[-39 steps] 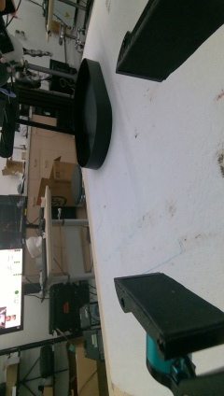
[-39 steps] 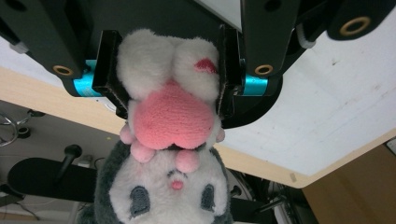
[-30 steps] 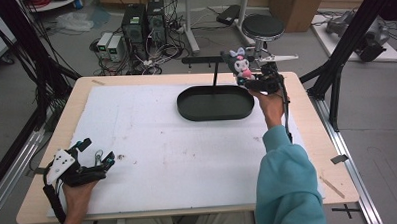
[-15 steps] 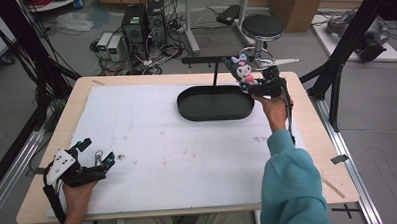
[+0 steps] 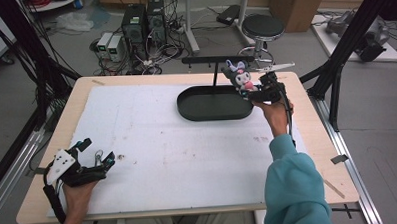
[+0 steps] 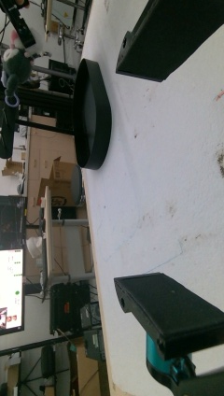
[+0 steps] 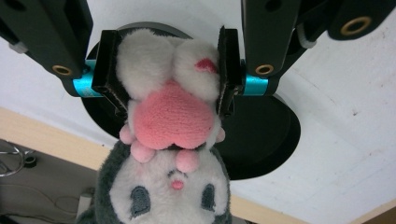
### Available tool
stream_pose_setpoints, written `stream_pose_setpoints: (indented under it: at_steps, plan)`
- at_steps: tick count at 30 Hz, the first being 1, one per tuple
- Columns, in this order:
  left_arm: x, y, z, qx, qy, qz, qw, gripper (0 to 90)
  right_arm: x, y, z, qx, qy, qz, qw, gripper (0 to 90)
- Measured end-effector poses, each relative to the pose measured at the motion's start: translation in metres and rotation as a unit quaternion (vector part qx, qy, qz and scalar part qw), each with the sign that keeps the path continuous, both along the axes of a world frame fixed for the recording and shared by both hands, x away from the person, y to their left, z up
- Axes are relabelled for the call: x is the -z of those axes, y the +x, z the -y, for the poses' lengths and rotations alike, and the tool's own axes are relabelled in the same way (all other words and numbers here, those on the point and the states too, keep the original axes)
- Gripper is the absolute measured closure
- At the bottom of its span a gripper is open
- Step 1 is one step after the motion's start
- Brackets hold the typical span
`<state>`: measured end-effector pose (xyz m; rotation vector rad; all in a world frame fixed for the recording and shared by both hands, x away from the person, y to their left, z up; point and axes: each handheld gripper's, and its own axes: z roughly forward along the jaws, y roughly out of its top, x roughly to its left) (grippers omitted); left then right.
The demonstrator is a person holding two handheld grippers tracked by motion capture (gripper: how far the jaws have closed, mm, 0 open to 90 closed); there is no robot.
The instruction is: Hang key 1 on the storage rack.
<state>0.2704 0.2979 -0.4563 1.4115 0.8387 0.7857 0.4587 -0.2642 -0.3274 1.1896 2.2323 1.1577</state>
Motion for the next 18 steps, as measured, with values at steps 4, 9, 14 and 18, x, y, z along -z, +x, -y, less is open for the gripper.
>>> stream_pose_setpoints:
  at_steps: [4, 9, 14, 18]
  plan:
    - [0.000, 0.000, 0.000, -0.001, -0.002, -0.001, 1.0000, 1.7, 0.008, 0.004, -0.001, 0.002, -0.001, -0.014, 0.9999, 54.2]
    - [0.000, 0.000, 0.000, -0.001, -0.002, -0.001, 1.0000, 1.7, 0.012, 0.008, -0.005, -0.001, -0.002, -0.016, 0.9999, 54.2]
    - [0.000, 0.000, 0.000, -0.001, -0.002, 0.000, 1.0000, 1.7, 0.018, 0.013, -0.008, 0.000, -0.002, -0.022, 0.9998, 54.1]
    - [0.000, 0.000, -0.001, -0.001, -0.003, -0.001, 1.0000, 1.7, 0.021, 0.017, -0.011, 0.003, 0.001, -0.026, 0.9997, 54.1]
